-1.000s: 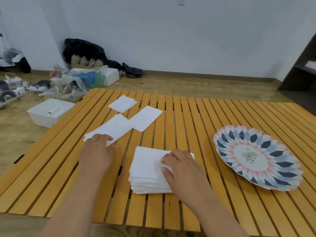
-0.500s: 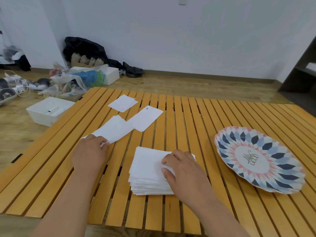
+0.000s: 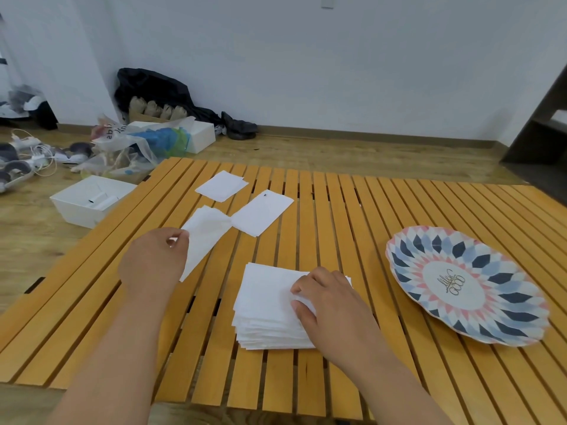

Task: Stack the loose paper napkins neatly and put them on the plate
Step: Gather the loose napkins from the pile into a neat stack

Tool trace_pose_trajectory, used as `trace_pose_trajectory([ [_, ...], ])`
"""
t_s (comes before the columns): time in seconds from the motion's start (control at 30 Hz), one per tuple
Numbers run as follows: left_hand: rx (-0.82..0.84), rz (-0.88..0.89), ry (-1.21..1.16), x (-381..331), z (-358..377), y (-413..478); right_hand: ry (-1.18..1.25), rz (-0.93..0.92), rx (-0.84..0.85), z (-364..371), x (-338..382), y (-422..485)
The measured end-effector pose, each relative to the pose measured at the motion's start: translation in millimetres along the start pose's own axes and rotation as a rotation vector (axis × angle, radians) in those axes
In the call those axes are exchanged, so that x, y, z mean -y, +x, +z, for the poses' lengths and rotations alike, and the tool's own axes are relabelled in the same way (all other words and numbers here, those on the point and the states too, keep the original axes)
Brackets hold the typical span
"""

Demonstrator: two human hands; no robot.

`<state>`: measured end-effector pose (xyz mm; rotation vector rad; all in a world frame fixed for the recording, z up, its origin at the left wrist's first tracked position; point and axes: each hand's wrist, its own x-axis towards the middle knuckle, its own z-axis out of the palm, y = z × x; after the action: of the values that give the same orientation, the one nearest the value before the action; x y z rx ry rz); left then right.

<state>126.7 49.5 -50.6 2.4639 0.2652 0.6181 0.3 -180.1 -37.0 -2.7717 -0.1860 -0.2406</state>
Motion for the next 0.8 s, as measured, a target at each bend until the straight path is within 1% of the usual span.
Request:
trace_pose_trajectory([
  [0.07,-0.014,0.010,-0.061,-7,-8,3,0.007,-0.003,-0.004,0,0,0],
  [0.13,-0.004,0.009,-0.186,-19,-19,4,0.006,-0.006,-0.017,-1,-1,-1],
  [0.3,0.103,-0.118,-0.659,-65,-59,-8,0.027,0.012,-0.051,0,-3,-1],
  [0.37,0.173,-0.174,-0.808,-84,-76,-18,0.154,0.057,-0.109,-3,-4,0],
  [0.43,0.307,-0.244,-0.912,-98,-89,-28,0.452,0.189,-0.161,-13,-2,3],
  [0.5,0.478,-0.261,-0.943,-105,-95,-36,0.922,0.355,-0.167,-28,1,8],
  [0.57,0.631,-0.237,-0.931,-105,-92,-46,1.374,0.453,-0.087,-43,-1,7],
  [0.6,0.687,-0.237,-0.911,-104,-87,-51,1.545,0.453,-0.031,-50,-3,4],
  [0.63,0.727,-0.246,-0.882,-103,-82,-57,1.645,0.421,0.023,-57,-5,0],
  [0.67,0.754,-0.254,-0.851,-102,-77,-62,1.680,0.387,0.057,-63,-7,-4],
  [0.7,0.776,-0.248,-0.820,-101,-73,-66,1.660,0.374,0.067,-67,-8,-7],
  [0.73,0.798,-0.230,-0.789,-100,-69,-68,1.585,0.387,0.051,-68,-10,-8],
  [0.8,0.828,-0.195,-0.751,-98,-62,-69,1.349,0.448,-0.028,-62,-14,-8],
])
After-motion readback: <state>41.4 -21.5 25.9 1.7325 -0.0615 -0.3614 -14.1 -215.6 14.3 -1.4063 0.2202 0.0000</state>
